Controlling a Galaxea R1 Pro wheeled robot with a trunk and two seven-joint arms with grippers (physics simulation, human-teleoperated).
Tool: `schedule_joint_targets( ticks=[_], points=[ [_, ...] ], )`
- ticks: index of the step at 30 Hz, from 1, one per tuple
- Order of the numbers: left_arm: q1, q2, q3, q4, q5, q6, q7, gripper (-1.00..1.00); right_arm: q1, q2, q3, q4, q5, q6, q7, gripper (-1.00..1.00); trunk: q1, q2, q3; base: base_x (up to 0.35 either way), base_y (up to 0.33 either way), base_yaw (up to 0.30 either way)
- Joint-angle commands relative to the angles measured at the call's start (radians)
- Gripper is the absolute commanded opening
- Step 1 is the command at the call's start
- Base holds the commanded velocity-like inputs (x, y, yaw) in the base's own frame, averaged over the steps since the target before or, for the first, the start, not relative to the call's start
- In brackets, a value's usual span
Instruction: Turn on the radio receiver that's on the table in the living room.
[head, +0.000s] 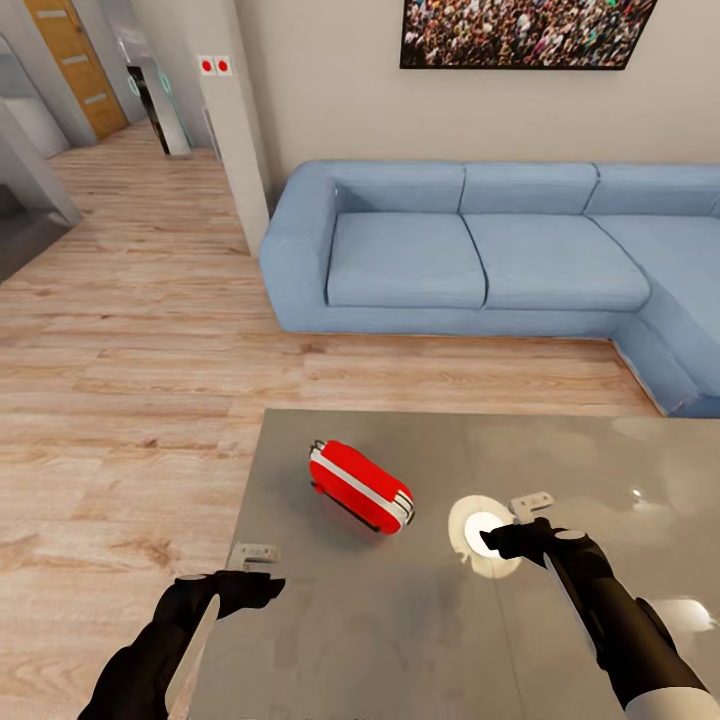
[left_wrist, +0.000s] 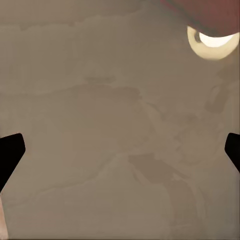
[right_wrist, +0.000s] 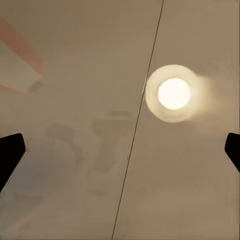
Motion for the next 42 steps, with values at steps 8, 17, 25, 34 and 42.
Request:
schedule_joint_targets(
  ticks=[8, 17, 25, 34, 42],
  points=[
    [0.0, 0.0, 0.0, 0.0, 0.0, 0.0, 0.0, 1.0, 0.0, 0.017, 0.001, 0.0, 0.0, 0.0, -0.02, 1.0, 0.0, 0.0, -0.013, 0.0, 0.0, 0.1],
    [0.0, 0.0, 0.0, 0.0, 0.0, 0.0, 0.0, 1.0, 0.0, 0.018, 0.001, -0.001, 0.0, -0.001, -0.023, 1.0, 0.0, 0.0, -0.027, 0.0, 0.0, 0.111],
    [0.0, 0.0, 0.0, 0.0, 0.0, 0.0, 0.0, 1.0, 0.0, 0.018, -0.001, -0.001, 0.0, -0.003, -0.024, 1.0, 0.0, 0.0, -0.033, 0.0, 0.0, 0.06],
    [0.0, 0.0, 0.0, -0.001, 0.0, 0.0, 0.0, 1.0, 0.0, 0.018, -0.002, -0.002, 0.0, -0.004, -0.024, 1.0, 0.0, 0.0, -0.036, 0.0, 0.0, 0.005],
    [0.0, 0.0, 0.0, -0.003, 0.0, 0.0, 0.0, 1.0, 0.0, 0.018, 0.0, -0.002, 0.0, -0.005, -0.024, 1.0, 0.0, 0.0, -0.048, 0.0, 0.0, 0.0]
  ],
)
